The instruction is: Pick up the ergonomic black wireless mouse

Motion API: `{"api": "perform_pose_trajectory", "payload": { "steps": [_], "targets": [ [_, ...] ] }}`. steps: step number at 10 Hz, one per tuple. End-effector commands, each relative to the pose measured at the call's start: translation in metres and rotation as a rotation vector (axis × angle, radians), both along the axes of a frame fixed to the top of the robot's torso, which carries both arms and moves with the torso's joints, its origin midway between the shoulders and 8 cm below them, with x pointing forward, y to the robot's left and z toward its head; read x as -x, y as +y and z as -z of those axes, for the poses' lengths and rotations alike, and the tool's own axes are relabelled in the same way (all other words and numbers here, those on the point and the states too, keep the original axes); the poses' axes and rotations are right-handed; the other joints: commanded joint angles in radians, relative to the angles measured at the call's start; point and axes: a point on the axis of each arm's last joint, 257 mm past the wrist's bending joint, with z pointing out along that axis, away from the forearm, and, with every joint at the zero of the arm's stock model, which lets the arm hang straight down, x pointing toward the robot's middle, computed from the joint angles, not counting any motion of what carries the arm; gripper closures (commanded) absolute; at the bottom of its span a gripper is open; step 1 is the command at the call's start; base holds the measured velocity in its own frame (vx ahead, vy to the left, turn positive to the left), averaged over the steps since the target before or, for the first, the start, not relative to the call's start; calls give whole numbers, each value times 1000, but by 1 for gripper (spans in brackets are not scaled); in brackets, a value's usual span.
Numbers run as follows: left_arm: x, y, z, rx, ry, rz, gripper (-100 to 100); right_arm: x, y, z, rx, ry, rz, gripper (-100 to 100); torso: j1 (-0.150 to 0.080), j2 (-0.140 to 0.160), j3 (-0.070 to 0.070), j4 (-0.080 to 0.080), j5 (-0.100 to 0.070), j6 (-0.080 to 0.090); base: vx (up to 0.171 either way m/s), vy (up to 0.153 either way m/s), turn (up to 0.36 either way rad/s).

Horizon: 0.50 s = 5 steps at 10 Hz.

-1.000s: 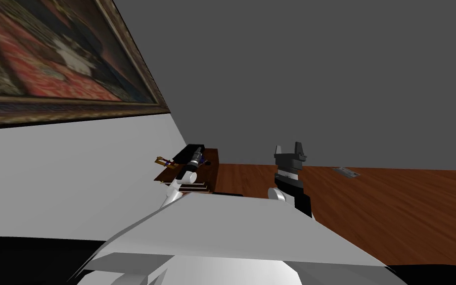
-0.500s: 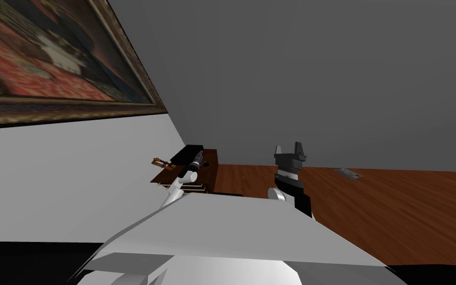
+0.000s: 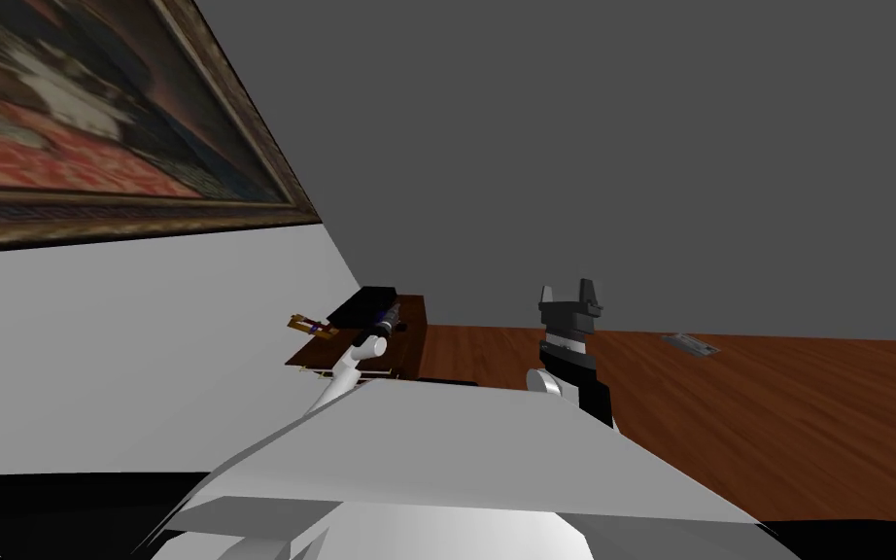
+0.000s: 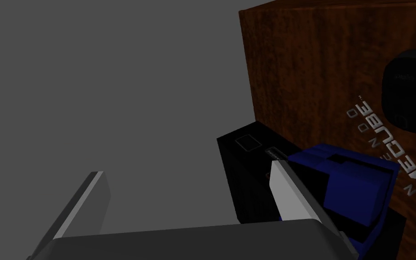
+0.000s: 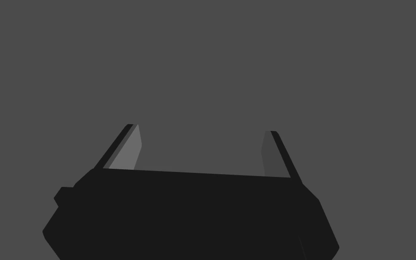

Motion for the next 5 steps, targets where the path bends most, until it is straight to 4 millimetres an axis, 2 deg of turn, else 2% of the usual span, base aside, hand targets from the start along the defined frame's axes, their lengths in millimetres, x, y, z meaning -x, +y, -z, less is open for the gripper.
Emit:
{"api": "perform_pose_trajectory", "payload": {
  "steps": [1, 2, 3, 4, 5],
  "targets": [
    [1, 2, 21, -1, 70, 11, -100, 0, 0, 0, 0, 0, 0, 0, 0, 0, 0, 0, 0, 0, 83, -49, 17],
    [7, 4, 36, 2, 108, 7, -100, 0, 0, 0, 0, 0, 0, 0, -1, -1, 0, 0, 0, 0, 76, -37, 12],
    [7, 4, 36, 2, 108, 7, -100, 0, 0, 0, 0, 0, 0, 0, 0, 0, 0, 0, 0, 0, 32, -16, 0],
    [10, 4, 53, 4, 170, 23, -100, 0, 0, 0, 0, 0, 0, 0, 1, 2, 1, 0, 0, 0, 72, -25, 19],
    [15, 7, 62, 5, 189, 17, -100, 0, 0, 0, 0, 0, 0, 0, 0, 0, 0, 0, 0, 0, 75, -37, 8]
  ]
}}
